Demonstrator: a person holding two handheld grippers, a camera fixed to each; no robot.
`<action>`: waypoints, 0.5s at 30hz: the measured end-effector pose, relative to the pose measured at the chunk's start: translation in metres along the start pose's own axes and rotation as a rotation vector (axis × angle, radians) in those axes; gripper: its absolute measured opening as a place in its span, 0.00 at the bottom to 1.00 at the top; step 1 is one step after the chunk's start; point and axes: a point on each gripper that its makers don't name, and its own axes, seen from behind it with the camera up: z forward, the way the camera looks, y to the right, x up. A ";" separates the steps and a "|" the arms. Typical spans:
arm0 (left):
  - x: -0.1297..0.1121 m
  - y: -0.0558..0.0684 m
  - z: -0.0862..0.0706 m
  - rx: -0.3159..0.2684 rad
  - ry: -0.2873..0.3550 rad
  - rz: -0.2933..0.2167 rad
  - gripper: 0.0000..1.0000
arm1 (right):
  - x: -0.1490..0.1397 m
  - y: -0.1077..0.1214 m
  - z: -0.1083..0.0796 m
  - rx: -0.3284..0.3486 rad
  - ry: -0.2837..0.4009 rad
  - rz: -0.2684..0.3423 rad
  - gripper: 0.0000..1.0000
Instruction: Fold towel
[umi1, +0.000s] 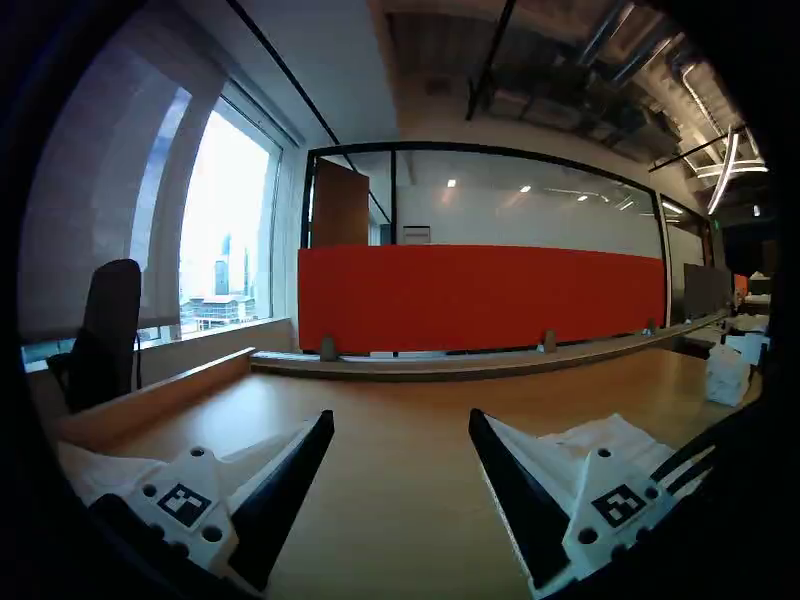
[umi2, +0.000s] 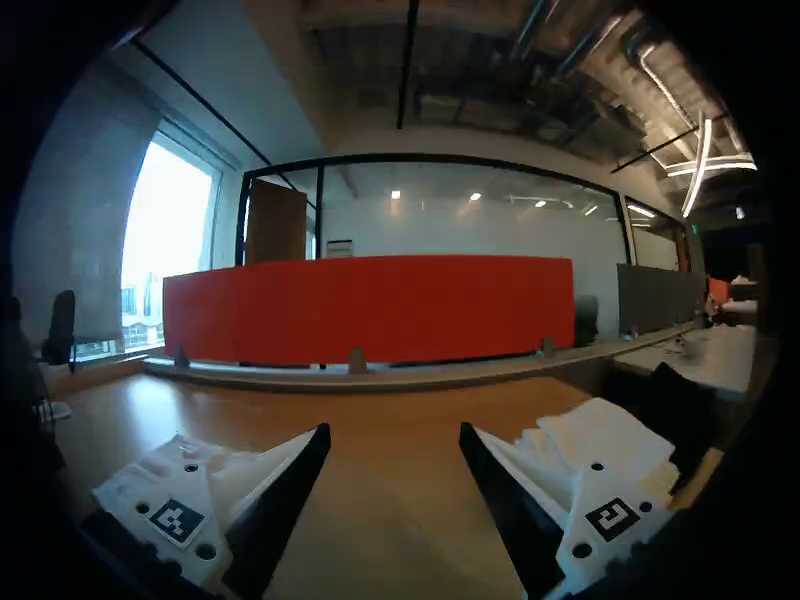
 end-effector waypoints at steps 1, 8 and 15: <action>0.005 0.000 0.001 -0.001 0.000 0.001 1.00 | 0.004 0.000 0.000 0.000 0.000 0.000 1.00; 0.052 0.002 0.000 -0.010 0.000 0.012 1.00 | 0.051 -0.002 0.001 -0.005 -0.004 -0.016 1.00; 0.098 0.000 -0.003 -0.020 -0.008 0.028 1.00 | 0.106 -0.005 -0.004 -0.005 0.007 -0.035 1.00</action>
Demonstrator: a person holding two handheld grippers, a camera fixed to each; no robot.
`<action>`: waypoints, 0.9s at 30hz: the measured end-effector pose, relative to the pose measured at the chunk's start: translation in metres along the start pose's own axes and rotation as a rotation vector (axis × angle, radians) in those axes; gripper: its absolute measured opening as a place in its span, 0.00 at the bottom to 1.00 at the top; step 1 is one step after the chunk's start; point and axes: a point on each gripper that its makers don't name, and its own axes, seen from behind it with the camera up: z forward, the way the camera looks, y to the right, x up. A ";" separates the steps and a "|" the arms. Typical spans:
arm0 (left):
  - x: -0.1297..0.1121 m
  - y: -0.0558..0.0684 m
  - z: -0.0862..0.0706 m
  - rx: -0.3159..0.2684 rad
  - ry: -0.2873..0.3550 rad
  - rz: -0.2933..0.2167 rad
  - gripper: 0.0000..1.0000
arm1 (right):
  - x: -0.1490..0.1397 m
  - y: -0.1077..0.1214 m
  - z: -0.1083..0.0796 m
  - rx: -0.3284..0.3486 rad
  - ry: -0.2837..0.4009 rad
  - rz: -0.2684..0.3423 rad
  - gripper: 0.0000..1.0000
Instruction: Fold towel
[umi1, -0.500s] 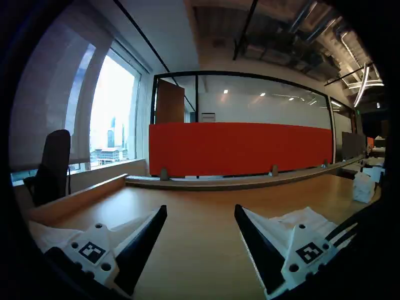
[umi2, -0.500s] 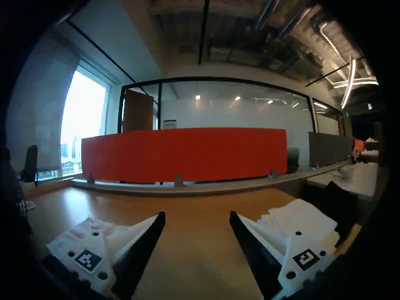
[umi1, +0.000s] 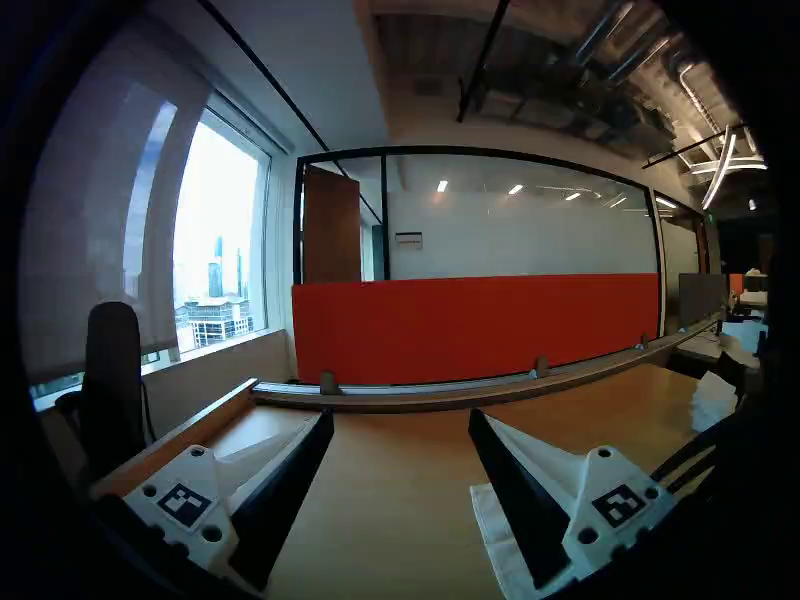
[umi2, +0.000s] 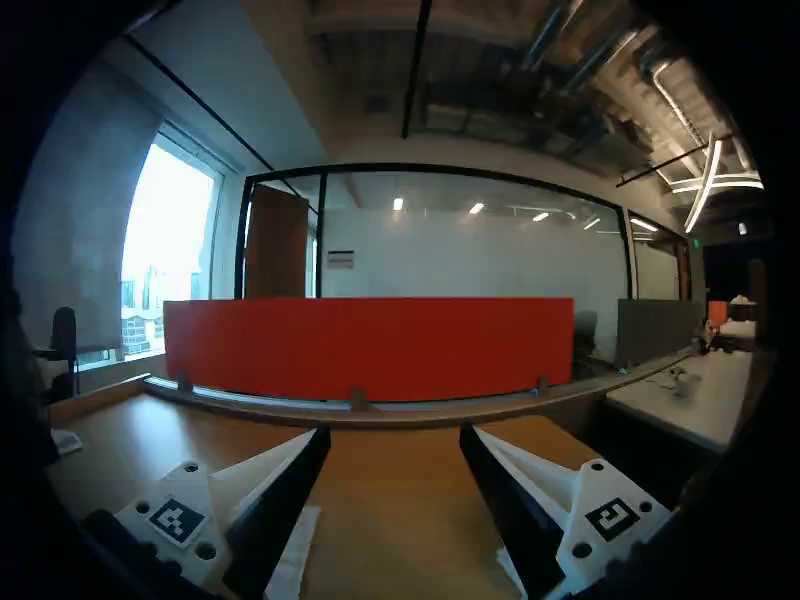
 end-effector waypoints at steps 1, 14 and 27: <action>0.006 -0.001 -0.001 -0.001 0.000 0.002 1.00 | 0.007 0.000 -0.001 -0.002 0.002 -0.003 1.00; 0.040 0.000 -0.008 -0.049 -0.048 0.033 1.00 | 0.044 -0.015 -0.011 0.057 -0.044 -0.069 1.00; 0.029 0.022 -0.009 -0.198 -0.141 0.057 1.00 | 0.042 -0.053 -0.017 0.224 -0.129 -0.170 1.00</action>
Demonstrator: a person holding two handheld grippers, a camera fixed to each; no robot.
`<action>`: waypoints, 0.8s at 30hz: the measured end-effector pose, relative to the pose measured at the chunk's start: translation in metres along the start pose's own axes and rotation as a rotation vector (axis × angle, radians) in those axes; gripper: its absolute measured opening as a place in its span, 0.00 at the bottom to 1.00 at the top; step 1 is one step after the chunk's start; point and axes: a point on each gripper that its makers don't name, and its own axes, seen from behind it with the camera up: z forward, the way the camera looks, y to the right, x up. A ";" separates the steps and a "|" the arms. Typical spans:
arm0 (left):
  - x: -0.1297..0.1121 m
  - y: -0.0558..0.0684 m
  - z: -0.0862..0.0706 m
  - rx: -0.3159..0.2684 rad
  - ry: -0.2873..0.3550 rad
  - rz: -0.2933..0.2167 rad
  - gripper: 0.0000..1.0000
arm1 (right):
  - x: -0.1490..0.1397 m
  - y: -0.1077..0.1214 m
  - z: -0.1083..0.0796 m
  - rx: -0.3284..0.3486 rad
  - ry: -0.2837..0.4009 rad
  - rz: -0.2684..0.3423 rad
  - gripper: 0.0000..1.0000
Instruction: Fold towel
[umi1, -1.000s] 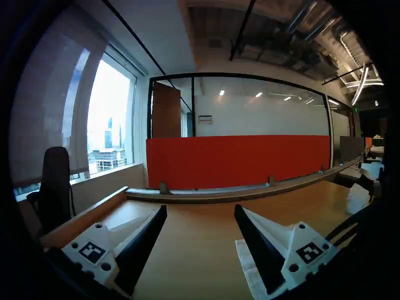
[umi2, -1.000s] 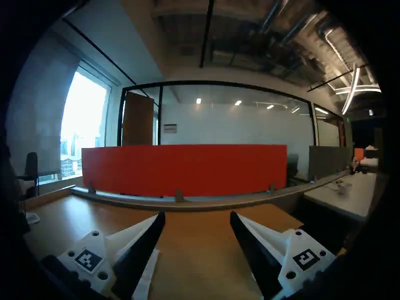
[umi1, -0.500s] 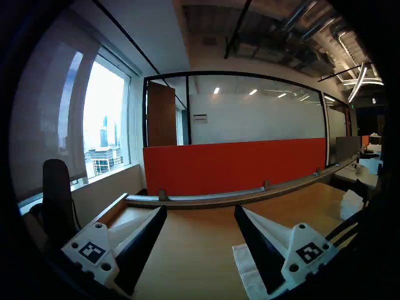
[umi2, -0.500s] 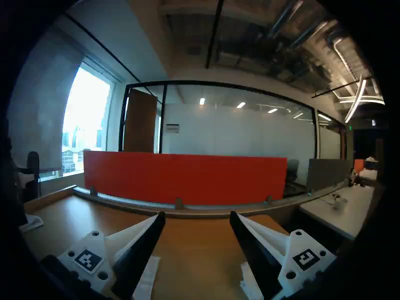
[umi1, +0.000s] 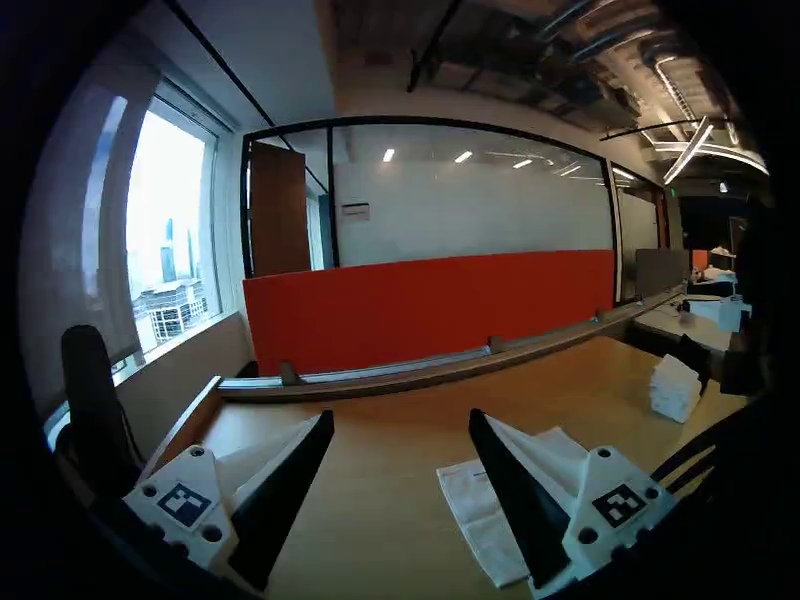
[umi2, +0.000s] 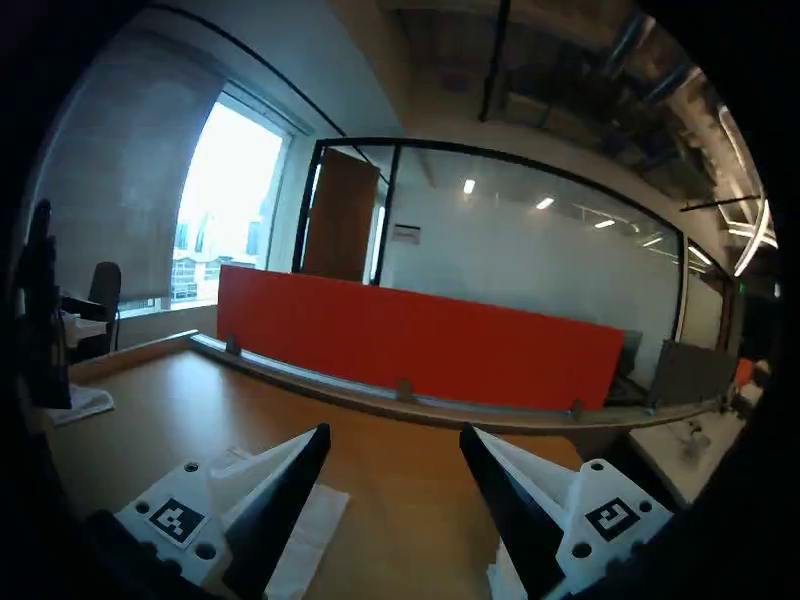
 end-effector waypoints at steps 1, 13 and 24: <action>-0.002 0.001 0.001 -0.011 -0.010 0.001 1.00 | -0.001 -0.003 0.000 0.014 -0.009 -0.008 1.00; -0.027 0.034 0.002 -0.172 -0.100 0.025 1.00 | -0.029 -0.048 -0.002 0.235 -0.155 -0.123 1.00; -0.066 0.059 -0.003 -0.252 -0.190 0.080 1.00 | -0.058 -0.079 -0.003 0.363 -0.226 -0.194 1.00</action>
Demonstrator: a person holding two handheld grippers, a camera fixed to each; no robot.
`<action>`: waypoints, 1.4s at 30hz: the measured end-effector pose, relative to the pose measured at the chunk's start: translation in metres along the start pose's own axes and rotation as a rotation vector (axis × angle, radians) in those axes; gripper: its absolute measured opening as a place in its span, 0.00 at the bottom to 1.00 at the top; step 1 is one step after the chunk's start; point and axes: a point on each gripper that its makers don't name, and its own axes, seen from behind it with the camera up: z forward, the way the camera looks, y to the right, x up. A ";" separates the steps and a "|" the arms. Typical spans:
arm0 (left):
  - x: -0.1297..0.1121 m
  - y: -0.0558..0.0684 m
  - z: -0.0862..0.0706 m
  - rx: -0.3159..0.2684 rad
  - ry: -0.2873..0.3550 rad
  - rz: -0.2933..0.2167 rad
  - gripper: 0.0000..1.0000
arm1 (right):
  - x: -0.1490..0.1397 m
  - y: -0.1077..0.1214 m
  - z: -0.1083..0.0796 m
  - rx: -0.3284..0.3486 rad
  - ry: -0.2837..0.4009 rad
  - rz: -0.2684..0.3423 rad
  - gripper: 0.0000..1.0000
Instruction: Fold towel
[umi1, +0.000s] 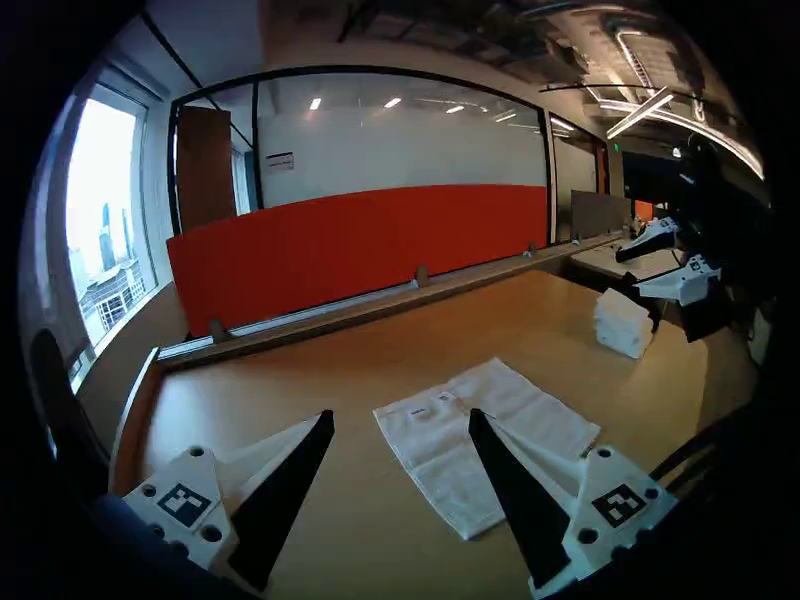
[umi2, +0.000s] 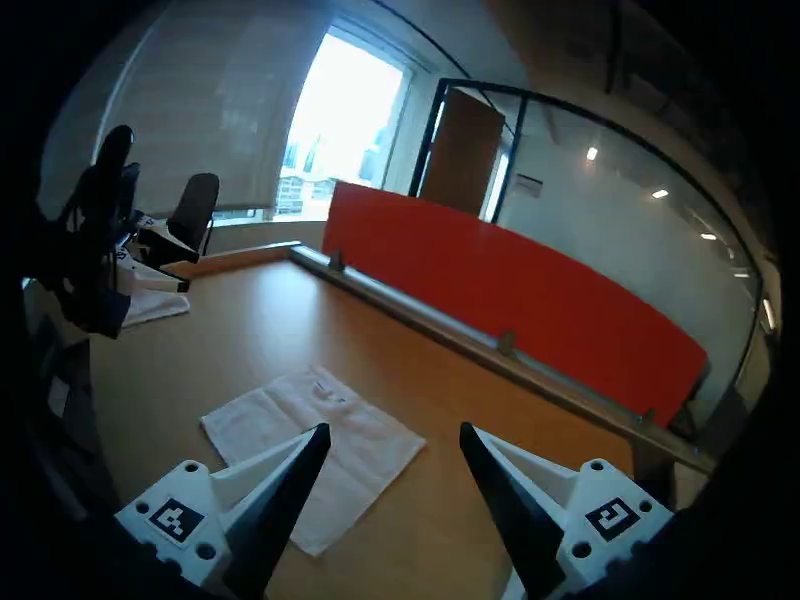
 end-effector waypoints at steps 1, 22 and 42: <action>-0.003 0.002 0.000 -0.005 -0.006 0.005 1.00 | -0.002 -0.003 0.001 0.008 -0.004 -0.002 1.00; -0.090 0.047 0.020 -0.095 -0.161 0.059 1.00 | -0.081 -0.053 0.037 0.127 -0.126 -0.017 1.00; -0.172 0.078 0.055 -0.209 -0.324 0.106 1.00 | -0.169 -0.085 0.070 0.189 -0.267 0.015 1.00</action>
